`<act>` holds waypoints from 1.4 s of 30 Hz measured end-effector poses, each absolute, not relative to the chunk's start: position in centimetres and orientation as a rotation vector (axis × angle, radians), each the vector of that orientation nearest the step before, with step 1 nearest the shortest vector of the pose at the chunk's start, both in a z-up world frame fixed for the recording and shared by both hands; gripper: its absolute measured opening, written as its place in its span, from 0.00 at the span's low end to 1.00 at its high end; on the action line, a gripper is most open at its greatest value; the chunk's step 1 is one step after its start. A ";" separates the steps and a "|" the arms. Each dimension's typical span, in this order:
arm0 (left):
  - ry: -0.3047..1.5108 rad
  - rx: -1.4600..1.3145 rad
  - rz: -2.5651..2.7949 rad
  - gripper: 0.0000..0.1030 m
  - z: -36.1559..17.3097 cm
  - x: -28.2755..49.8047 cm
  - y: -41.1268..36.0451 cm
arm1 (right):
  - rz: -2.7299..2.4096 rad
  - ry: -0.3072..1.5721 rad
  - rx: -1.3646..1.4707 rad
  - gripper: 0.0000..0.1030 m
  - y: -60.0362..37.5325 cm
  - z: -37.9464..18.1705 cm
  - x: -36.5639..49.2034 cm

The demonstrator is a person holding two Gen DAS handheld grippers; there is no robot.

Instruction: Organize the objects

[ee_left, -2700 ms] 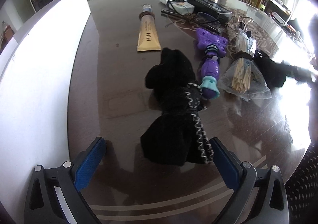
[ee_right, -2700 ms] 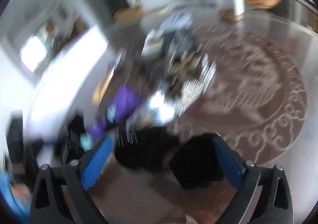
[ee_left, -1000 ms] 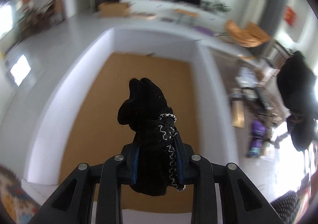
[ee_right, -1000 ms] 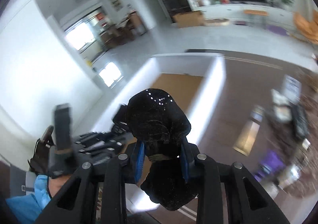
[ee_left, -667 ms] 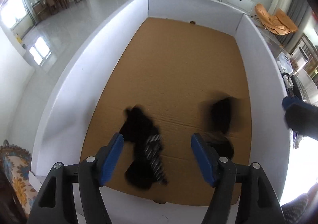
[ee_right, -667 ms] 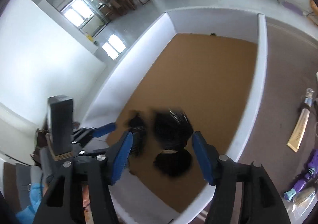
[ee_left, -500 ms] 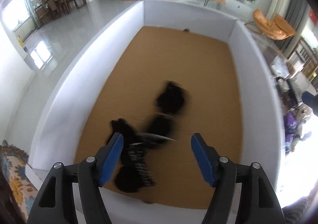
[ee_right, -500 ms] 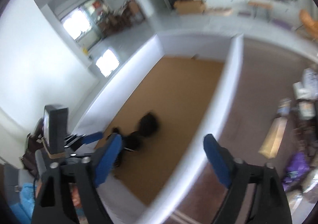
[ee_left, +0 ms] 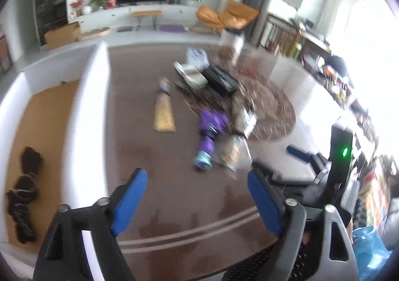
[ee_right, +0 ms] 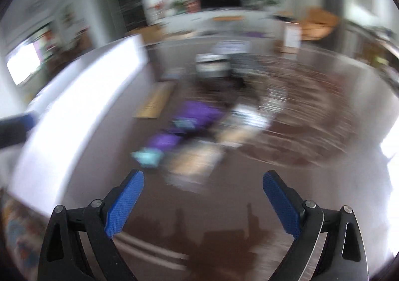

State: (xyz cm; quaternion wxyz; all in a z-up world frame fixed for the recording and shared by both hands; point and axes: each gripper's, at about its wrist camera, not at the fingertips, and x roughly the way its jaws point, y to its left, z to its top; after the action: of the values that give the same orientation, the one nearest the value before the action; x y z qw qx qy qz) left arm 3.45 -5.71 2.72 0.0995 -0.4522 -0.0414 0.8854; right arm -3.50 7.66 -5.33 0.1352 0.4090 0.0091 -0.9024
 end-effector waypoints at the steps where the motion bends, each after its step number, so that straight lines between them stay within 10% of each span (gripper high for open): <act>1: -0.110 -1.357 2.601 0.81 1.8 3.0 -4.6 | -2.663 0.001 1.194 0.94 8.9 -5.8 -3.4; 10: -0.164 -1.536 2.612 0.80 -6.8 2.3 -4.0 | -2.763 -0.063 1.371 0.94 13.3 -8.2 -5.9; 20: 0.017 -1.560 2.709 1.00 -8.1 0.6 -4.1 | -2.748 -0.020 1.426 0.95 13.4 -9.8 -5.7; 42: 0.026 -1.589 2.688 1.00 -8.5 -1.2 -4.3 | -2.769 0.040 1.411 1.00 12.6 -10.0 -5.1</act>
State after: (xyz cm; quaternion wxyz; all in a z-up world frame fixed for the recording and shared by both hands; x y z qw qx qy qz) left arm -1.16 -4.25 -8.45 0.0096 -0.5089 0.0084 0.8608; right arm -5.10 12.61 -10.03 0.0165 0.4540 0.0130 -0.8908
